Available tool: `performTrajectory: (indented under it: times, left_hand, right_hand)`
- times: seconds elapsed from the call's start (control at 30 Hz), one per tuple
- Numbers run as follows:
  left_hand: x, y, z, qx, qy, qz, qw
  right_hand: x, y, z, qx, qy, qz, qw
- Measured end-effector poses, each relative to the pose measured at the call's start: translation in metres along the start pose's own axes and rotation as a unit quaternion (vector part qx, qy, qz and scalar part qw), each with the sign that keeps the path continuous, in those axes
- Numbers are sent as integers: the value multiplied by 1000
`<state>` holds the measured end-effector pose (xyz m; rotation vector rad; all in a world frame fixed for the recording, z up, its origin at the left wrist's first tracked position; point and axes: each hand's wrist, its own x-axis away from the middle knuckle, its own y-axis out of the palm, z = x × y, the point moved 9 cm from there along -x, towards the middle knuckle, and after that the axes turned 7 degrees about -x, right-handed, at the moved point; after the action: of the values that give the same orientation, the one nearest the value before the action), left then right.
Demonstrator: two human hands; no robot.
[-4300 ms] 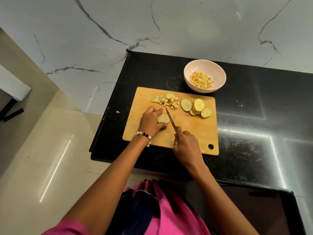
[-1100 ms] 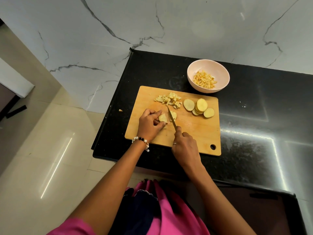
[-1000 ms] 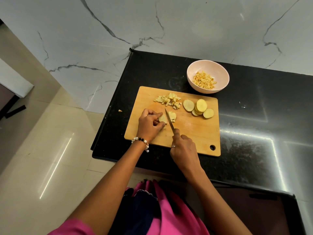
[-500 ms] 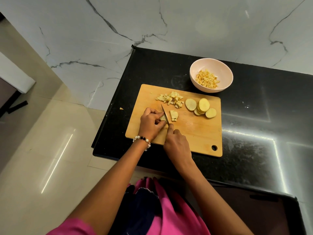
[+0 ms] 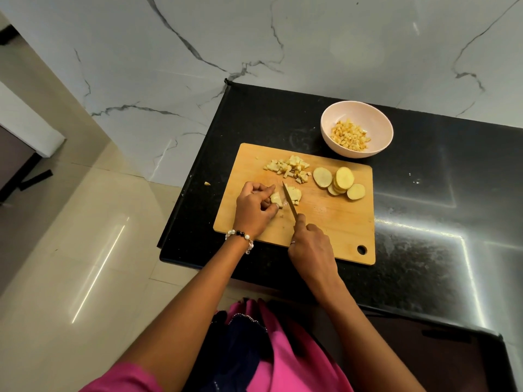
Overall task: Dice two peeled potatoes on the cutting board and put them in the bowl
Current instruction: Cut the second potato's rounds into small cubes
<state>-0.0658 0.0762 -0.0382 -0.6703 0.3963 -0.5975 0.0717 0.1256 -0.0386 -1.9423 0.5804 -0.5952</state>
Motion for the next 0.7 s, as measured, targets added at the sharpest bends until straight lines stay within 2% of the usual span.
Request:
performTrajectory:
  times: [0.33,0.7]
  left_hand:
    - [3,3,-9,-21,-26,20,999]
    - [-2,3,-14,12,-58,7,998]
  right_hand:
    - [9,4,-10,-53,-23,-4,998]
    - [-4,6,-20,-16,-44,-5,999]
